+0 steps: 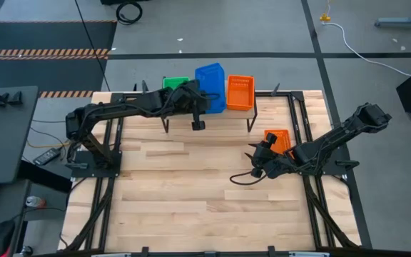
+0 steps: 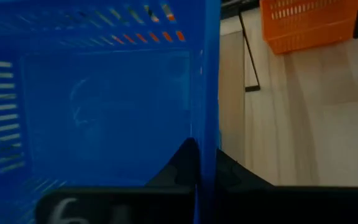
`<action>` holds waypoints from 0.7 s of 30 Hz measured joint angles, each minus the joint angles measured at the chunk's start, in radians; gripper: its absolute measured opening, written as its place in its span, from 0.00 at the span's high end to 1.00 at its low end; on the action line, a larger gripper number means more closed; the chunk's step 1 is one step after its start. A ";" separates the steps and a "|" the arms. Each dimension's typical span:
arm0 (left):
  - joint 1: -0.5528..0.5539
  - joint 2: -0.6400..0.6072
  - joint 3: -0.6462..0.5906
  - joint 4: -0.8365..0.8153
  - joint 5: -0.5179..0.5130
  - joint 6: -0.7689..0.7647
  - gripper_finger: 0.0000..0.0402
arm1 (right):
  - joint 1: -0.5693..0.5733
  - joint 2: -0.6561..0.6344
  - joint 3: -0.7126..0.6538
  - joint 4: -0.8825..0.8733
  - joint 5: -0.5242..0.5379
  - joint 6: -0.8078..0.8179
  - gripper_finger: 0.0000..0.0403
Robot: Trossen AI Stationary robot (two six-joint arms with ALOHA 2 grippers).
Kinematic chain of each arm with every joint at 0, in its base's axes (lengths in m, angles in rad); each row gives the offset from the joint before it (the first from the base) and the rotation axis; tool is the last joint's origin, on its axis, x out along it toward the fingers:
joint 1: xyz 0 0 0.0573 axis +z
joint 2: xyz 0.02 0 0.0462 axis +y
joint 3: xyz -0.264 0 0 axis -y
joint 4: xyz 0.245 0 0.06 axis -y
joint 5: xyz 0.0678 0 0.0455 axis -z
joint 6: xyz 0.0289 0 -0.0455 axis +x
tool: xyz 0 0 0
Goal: Stack baskets on shelf by color
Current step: Stack the blue bin on the blue bin on the shelf
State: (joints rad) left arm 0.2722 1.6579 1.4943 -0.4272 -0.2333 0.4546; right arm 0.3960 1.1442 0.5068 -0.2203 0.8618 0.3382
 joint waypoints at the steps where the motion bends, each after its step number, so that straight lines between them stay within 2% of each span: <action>1: 0.000 0.002 0.000 -0.013 0.000 -0.006 0.98 | 0.000 0.000 0.000 0.001 0.000 0.000 0.53; 12: 0.013 0.015 -0.001 -0.057 -0.013 -0.046 0.97 | 0.000 0.000 0.000 0.002 -0.001 0.002 0.53; 21: 0.013 0.015 -0.001 -0.070 -0.017 -0.077 0.90 | 0.000 0.000 0.000 0.002 -0.002 0.002 0.53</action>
State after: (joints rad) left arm 0.2852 1.6726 1.4933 -0.4971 -0.2504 0.3776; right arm 0.3960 1.1442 0.5068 -0.2188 0.8597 0.3397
